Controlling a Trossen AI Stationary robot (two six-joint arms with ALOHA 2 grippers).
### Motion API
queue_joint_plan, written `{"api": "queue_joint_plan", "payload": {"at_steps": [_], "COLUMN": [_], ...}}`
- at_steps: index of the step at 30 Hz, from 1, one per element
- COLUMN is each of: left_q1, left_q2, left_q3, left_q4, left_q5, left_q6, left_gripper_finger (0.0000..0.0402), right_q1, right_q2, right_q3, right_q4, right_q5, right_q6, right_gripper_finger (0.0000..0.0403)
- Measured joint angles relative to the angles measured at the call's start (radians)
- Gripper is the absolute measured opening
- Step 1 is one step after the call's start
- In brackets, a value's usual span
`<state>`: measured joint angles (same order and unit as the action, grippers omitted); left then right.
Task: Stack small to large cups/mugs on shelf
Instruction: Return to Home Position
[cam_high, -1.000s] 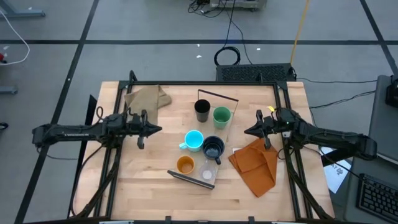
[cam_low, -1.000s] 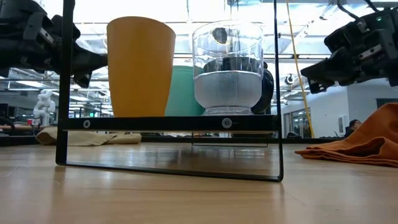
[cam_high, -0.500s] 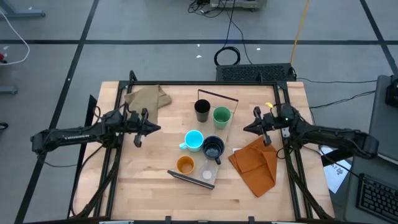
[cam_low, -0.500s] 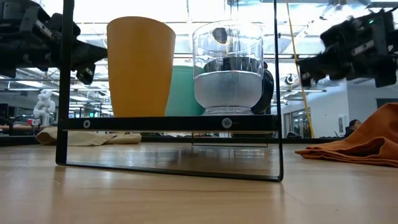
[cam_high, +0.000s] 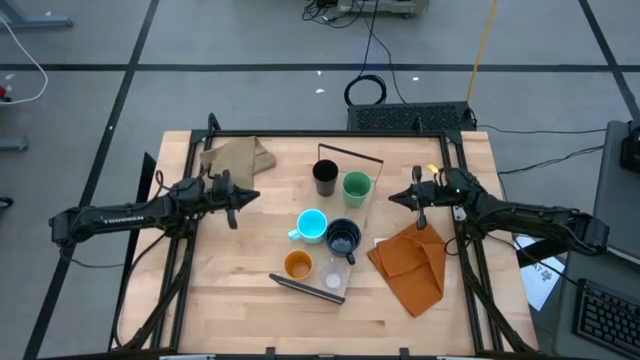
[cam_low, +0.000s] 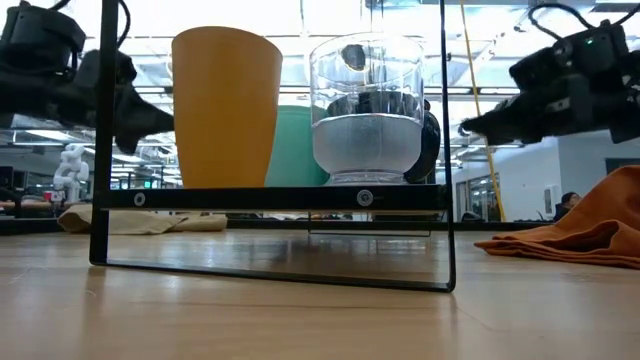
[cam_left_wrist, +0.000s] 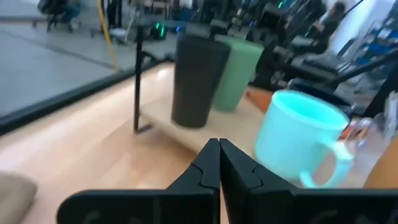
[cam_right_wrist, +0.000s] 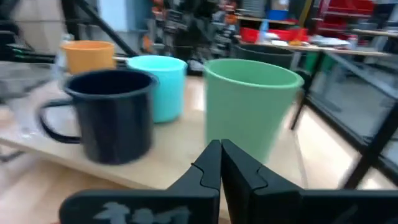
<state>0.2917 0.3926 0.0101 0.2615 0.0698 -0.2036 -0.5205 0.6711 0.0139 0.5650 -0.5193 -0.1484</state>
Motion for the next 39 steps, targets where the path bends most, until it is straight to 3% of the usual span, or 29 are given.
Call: {"api": "queue_joint_plan", "payload": {"at_steps": [8,12,18,21,28,39], "left_q1": [-0.061,-0.122,-0.185,-0.198,-0.201,-0.201], "left_q2": [0.000,0.000,0.000,0.000,0.000,0.000], "left_q3": [0.001,0.001,0.001,0.001,0.001,0.001], "left_q4": [0.199,0.229,0.229,0.230,0.229,0.229], "left_q5": [0.082,0.080,-0.129,-0.175,-0.170,-0.168], "left_q6": [-0.059,-0.064,-0.064,-0.087,-0.123,-0.123], "left_gripper_finger": [0.0001,0.0001,0.0003,0.0008,0.0020,0.0003], "right_q1": [0.016,0.050,0.057,0.058,0.057,0.057], "right_q2": [-0.100,-0.147,-0.181,-0.186,-0.182,-0.182], "right_q3": [0.000,0.000,0.000,0.000,0.000,0.000], "right_q4": [0.106,0.082,0.126,0.126,0.077,0.076], "right_q5": [-0.162,-0.166,-0.041,0.044,0.074,0.074], "right_q6": [0.140,0.168,0.149,0.139,0.303,0.319], "right_gripper_finger": [0.0000,0.0000,0.0000,0.0000,0.0000,0.0000]}}
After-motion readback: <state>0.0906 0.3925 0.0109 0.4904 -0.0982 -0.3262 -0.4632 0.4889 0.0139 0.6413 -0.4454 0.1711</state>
